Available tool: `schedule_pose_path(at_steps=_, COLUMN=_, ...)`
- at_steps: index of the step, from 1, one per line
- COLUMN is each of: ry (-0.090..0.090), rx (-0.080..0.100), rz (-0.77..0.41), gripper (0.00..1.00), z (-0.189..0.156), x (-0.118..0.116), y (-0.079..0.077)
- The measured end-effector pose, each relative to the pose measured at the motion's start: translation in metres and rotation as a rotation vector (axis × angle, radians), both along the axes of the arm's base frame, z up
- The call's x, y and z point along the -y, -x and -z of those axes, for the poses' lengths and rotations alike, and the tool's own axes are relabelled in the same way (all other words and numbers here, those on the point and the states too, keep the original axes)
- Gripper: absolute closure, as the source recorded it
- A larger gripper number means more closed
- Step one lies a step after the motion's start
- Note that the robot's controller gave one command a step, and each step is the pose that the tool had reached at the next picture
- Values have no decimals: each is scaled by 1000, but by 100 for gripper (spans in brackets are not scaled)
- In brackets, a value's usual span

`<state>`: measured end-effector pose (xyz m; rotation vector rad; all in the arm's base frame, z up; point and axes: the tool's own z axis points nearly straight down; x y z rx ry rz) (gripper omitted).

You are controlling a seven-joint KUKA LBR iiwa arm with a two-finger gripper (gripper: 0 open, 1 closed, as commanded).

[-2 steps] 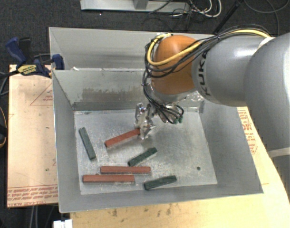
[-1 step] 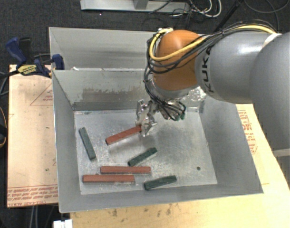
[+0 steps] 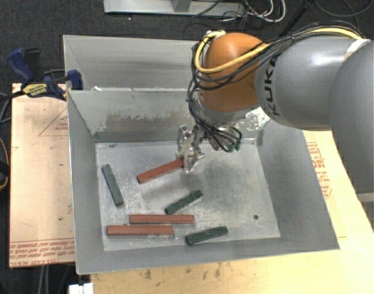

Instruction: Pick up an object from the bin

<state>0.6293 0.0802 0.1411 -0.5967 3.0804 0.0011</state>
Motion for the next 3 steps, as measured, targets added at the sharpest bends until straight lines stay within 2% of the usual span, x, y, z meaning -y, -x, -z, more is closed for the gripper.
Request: schedule_pose_path(at_steps=3, ry=0, rx=1, rz=0, gripper=100, z=-36, x=-1, y=-1)
